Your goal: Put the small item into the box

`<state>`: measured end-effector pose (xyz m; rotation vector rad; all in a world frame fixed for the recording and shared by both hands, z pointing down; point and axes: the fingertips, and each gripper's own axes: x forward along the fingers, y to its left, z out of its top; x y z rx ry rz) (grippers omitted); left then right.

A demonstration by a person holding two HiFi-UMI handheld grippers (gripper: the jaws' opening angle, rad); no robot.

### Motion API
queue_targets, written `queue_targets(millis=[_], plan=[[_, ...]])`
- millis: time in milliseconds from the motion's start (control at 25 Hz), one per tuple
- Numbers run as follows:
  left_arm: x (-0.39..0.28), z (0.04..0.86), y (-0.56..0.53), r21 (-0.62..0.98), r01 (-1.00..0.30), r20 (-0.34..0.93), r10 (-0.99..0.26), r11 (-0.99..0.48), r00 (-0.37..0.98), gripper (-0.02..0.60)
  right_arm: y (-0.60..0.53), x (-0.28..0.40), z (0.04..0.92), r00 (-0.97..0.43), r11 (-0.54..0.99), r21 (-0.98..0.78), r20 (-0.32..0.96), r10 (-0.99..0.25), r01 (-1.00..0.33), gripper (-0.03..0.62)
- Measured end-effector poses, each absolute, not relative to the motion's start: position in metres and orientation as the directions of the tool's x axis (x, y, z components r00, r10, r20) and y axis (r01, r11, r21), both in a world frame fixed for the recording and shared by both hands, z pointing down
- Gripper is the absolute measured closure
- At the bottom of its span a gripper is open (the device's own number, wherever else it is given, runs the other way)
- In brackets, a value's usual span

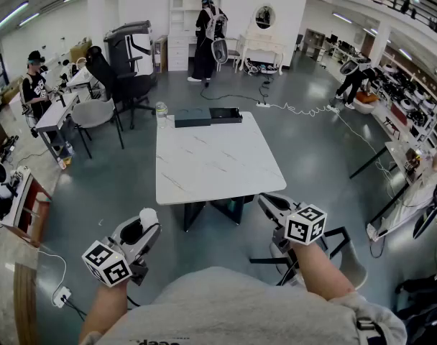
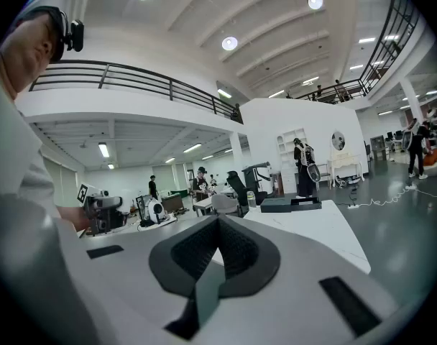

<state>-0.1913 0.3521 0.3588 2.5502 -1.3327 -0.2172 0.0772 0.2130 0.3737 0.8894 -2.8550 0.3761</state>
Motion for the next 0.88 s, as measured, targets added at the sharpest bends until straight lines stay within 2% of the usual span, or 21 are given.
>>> queue_targets(millis=[520, 880], plan=[[-0.181, 0.359, 0.336, 0.293, -0.786, -0.017, -0.825, -0.544, 0.564, 0.402, 0.198, 0.082, 0.376, -0.828, 0.801, -0.213, 0.186, -0.529, -0.56, 0.588], [-0.141, 0.352, 0.319, 0.281, -0.79, -0.009, -0.824, -0.545, 0.566, 0.402, 0.185, 0.112, 0.375, -0.847, 0.804, -0.265, 0.164, -0.507, -0.532, 0.588]])
